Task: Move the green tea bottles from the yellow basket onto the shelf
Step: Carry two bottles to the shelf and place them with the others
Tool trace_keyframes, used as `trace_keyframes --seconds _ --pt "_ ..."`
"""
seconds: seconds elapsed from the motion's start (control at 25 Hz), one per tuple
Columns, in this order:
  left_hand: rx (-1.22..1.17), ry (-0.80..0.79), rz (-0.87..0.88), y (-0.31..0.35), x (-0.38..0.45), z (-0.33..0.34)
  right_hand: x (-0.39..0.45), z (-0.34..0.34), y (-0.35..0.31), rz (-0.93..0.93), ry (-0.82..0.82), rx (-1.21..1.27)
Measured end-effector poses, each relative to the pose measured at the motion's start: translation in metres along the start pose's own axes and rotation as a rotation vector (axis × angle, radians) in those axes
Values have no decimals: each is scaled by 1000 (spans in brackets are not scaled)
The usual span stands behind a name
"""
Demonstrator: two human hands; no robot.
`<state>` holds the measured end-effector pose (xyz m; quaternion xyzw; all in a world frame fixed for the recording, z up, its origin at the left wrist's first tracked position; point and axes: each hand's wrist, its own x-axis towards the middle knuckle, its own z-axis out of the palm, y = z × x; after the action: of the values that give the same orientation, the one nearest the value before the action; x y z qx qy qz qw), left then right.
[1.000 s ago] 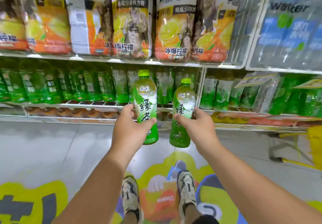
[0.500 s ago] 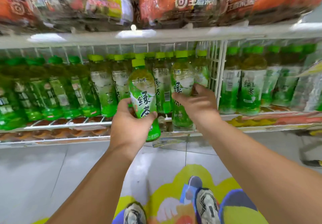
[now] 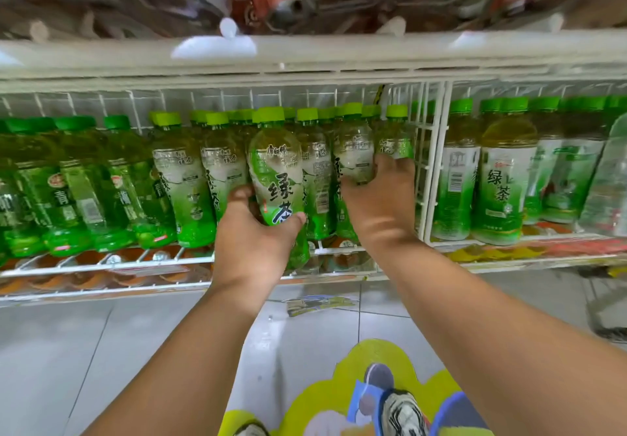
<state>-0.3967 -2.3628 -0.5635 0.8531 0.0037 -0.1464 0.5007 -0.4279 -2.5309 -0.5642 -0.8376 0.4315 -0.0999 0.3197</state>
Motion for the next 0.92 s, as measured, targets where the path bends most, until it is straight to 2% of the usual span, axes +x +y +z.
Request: trace_keyframes --seconds 0.2,0.4,0.48,0.68,0.8,0.92 --pt "15 55 17 -1 11 13 -4 7 10 -62 23 42" --pt "107 88 112 0 9 24 -12 7 15 -75 12 45" --pt "154 66 135 -3 5 23 -14 7 18 -68 -5 52" --pt "216 -52 67 -11 2 19 -22 5 29 -9 -121 21" --pt "220 -62 87 -11 4 15 -24 5 33 -18 -139 4" --pt "348 -59 110 -11 -1 6 -27 -1 32 -24 -180 -68"
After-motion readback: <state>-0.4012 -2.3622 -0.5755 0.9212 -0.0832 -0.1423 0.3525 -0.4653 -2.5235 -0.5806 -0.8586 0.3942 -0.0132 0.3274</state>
